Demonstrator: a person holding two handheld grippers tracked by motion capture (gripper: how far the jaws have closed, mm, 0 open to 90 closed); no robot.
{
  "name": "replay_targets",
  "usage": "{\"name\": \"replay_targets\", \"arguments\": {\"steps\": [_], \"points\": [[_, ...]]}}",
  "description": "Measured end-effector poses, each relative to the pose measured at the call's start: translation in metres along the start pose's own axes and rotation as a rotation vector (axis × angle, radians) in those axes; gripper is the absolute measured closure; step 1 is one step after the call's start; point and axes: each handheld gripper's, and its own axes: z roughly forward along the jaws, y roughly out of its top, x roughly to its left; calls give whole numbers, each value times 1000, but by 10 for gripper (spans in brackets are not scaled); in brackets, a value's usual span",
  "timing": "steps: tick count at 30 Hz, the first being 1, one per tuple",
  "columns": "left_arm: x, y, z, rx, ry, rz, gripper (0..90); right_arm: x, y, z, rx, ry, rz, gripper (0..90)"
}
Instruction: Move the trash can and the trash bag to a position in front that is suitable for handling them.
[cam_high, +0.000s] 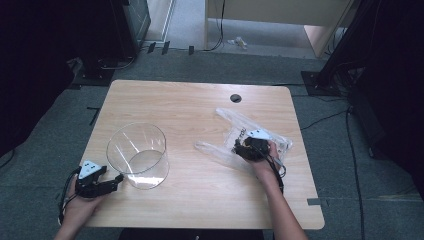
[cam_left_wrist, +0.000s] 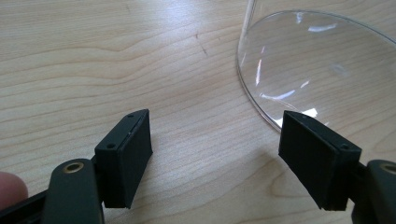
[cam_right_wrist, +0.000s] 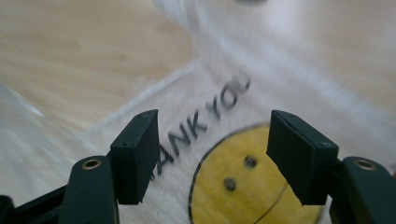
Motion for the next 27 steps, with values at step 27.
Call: {"name": "replay_targets", "arguments": {"steps": [27], "points": [[-1, 0, 1, 0, 7, 8, 250, 26, -68, -62, 27, 114, 24, 382]]}}
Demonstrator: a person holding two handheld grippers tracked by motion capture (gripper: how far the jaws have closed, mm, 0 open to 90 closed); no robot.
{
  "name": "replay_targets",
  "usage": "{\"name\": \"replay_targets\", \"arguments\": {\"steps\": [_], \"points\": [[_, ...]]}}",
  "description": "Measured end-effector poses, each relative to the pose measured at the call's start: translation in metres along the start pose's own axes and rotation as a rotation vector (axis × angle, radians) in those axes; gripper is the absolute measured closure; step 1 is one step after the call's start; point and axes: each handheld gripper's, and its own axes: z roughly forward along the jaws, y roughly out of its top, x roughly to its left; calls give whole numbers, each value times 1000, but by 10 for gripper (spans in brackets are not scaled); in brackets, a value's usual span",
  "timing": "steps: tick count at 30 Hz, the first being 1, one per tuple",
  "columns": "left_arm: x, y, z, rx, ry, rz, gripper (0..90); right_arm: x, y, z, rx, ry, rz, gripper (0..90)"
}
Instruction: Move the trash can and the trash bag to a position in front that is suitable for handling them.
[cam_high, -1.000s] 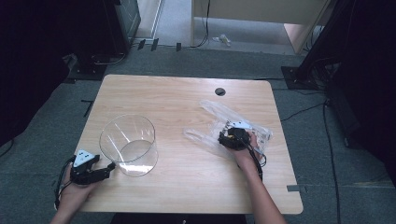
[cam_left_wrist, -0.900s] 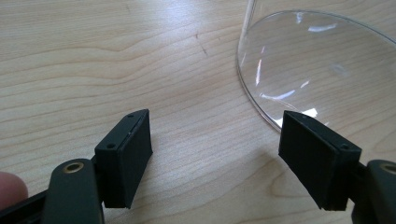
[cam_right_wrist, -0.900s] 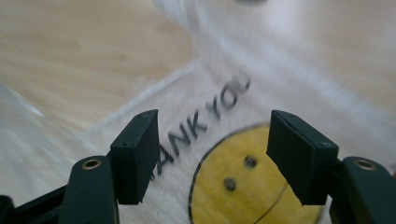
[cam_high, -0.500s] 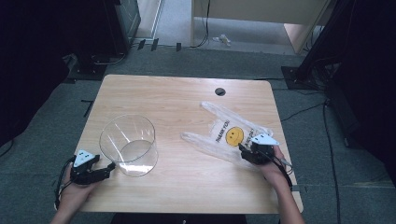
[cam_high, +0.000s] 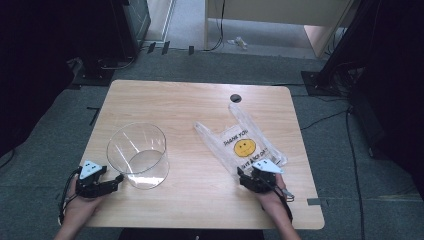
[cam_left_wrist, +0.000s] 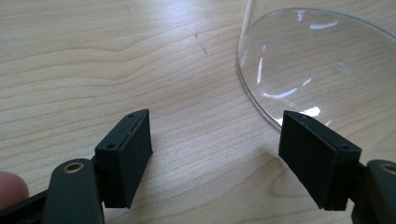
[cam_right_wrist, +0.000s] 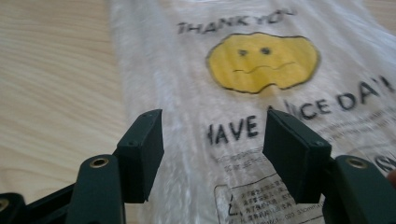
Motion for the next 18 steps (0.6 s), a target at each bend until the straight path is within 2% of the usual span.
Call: {"name": "replay_targets", "arguments": {"steps": [1, 4, 6, 7, 9, 11, 12, 15, 16, 18], "points": [[0, 0, 0, 0, -1, 0, 250, 8, 1, 0, -2, 20, -6, 376], [0, 0, 0, 1, -3, 0, 250, 27, 5, -3, -26, 126, 17, 370], [0, 0, 0, 1, -3, -1, 249, 33, 13, -10, -101, 168, 23, 381], [1, 0, 0, 1, -3, 0, 249, 31, 21, -14, -128, 175, 21, 382], [0, 0, 0, 1, -3, -1, 250, 17, 39, -20, -164, 138, 18, 394], [0, 0, 0, 0, -2, -1, 250, -7, 57, -20, -156, 32, 22, 403], [0, 0, 0, 0, -2, -1, 250, -18, 63, -17, -145, -12, 9, 402], [0, 0, 0, 0, -1, -1, 250, -45, 70, -1, -89, -94, -12, 395], [0, 0, 0, 0, -1, 0, 250, -54, 70, 7, -62, -123, -24, 399], [0, 0, 0, 0, -2, -1, 250, -70, 63, 23, 2, -155, -13, 422]]}}
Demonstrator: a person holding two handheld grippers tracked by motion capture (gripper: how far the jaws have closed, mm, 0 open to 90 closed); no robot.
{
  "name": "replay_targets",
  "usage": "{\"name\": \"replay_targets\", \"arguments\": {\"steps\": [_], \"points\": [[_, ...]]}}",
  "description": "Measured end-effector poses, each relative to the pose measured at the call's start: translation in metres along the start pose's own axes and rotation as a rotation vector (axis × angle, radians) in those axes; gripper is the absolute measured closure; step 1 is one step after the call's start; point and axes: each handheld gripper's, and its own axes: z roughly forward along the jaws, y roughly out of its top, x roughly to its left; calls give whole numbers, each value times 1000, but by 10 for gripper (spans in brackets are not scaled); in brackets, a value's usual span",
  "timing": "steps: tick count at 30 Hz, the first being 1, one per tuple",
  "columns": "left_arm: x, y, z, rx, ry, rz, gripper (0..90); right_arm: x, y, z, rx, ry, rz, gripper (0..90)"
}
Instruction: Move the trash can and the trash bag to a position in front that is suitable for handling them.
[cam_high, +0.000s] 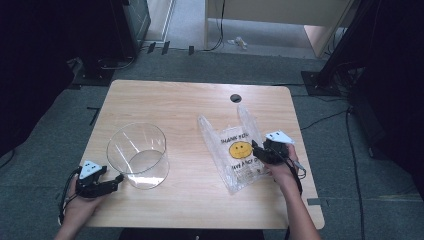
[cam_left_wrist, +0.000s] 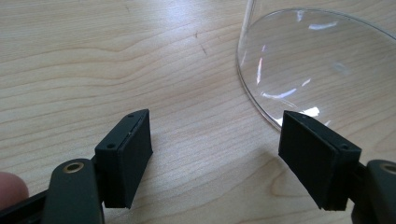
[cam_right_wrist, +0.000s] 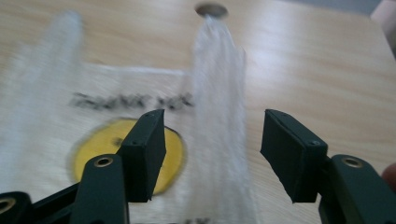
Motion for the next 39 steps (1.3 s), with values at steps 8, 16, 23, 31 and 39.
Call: {"name": "replay_targets", "arguments": {"steps": [8, 16, 23, 31, 39], "points": [[0, 0, 0, 0, -2, -2, 250, -15, -34, 12, 93, -49, 121, 732], [0, 0, 0, 1, -1, 0, 250, 6, -59, -21, 62, -41, 224, 692], [5, -1, -2, -20, -33, -52, 262, 27, -46, -59, 52, 168, 164, 497], [9, -1, -2, -27, -42, -81, 272, 23, -17, -26, 35, 102, -27, 422], [7, -1, -2, -26, -57, -67, 276, 30, -37, 2, 101, 128, -65, 675]]}}
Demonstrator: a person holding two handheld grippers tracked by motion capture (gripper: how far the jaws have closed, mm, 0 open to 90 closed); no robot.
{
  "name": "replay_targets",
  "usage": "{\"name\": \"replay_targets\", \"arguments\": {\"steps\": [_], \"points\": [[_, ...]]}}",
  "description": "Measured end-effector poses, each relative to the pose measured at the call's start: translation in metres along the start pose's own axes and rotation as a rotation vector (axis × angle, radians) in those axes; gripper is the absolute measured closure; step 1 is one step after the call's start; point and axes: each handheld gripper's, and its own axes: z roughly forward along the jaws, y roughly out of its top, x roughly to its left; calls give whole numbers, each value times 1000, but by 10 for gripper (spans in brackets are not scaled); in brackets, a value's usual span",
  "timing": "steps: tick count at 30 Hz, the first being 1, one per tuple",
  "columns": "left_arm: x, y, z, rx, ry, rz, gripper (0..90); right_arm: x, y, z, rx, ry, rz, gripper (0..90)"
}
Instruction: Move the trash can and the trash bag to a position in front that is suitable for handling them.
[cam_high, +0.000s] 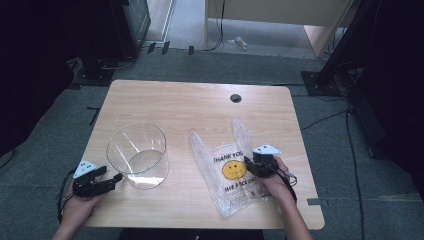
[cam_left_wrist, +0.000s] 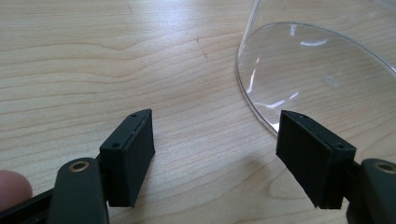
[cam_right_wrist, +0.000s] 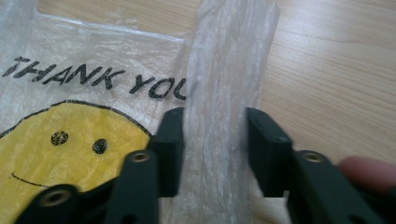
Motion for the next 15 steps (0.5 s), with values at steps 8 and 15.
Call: {"name": "replay_targets", "arguments": {"steps": [8, 15], "points": [[3, 1, -1, -13, -20, -27, 277, -18, -14, -7, -56, -190, 193, 808], [12, 7, -4, -64, 19, -112, 359, -41, -27, -27, -78, -226, 295, 677]]}}
